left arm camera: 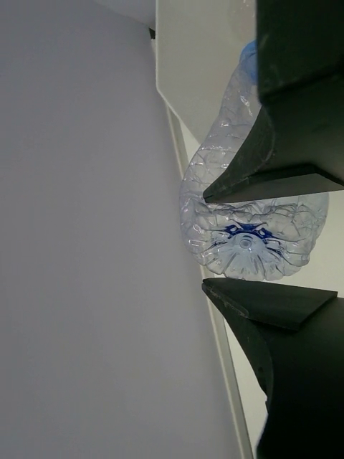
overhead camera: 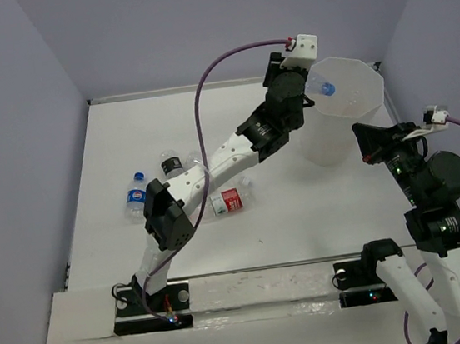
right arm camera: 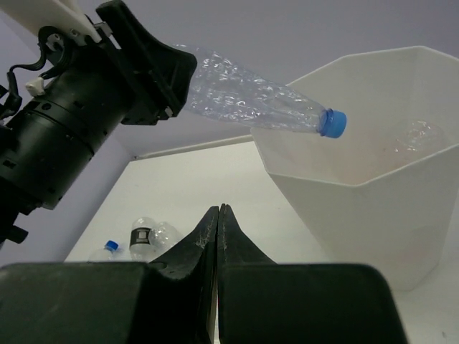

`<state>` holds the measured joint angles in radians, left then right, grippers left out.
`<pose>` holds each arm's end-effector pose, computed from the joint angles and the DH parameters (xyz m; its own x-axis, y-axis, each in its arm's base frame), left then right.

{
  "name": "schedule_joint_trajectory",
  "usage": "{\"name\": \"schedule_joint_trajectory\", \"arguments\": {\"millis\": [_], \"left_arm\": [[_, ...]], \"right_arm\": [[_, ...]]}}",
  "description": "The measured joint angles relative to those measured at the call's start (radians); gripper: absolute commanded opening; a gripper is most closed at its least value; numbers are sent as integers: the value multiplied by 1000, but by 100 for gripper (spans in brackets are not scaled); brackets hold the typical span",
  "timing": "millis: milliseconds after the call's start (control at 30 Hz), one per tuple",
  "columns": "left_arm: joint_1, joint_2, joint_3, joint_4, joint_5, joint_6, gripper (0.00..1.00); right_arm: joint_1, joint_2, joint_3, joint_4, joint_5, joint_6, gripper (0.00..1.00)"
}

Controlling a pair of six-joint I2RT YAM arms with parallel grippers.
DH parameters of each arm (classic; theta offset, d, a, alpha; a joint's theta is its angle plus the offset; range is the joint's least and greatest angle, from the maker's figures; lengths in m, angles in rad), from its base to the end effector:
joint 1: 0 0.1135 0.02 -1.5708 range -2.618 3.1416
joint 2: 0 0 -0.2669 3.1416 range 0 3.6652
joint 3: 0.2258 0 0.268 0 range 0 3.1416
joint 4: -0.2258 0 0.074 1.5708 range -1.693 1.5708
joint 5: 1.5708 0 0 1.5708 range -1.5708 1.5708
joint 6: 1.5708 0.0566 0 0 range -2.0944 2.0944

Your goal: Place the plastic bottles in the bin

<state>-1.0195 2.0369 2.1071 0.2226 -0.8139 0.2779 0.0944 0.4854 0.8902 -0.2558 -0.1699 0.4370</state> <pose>0.2992 -0.4081 0.4627 0.2058 0.0249 -0.9783 0.1704 0.9835 0.0609 0.1273 0.0217 0.4153 0.0241 0.4213 -0.9066 -0.2975 0.8688 0.3958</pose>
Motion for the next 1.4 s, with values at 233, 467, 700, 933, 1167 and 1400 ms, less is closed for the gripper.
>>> {"name": "schedule_joint_trajectory", "arguments": {"millis": [233,467,700,933,1167,1400], "left_arm": [[-37,95,92,36,35,73,71],[-55,111,191,46,98,64,99],[-52,90,280,-13,200,-48,99],[31,-278,-77,-194,372,-309,99],[193,-929,-755,-211,397,-581,98],[248,-1184,-1205,-364,342,-838,92]], "right_arm": [[0,0,-9,-32,-14,-3,0],[0,10,-11,-33,-23,-3,0],[0,62,-10,-32,-73,-13,9],[0,164,39,3,-284,-25,14],[93,314,37,14,-397,-55,21],[409,505,83,16,-297,-146,69]]}}
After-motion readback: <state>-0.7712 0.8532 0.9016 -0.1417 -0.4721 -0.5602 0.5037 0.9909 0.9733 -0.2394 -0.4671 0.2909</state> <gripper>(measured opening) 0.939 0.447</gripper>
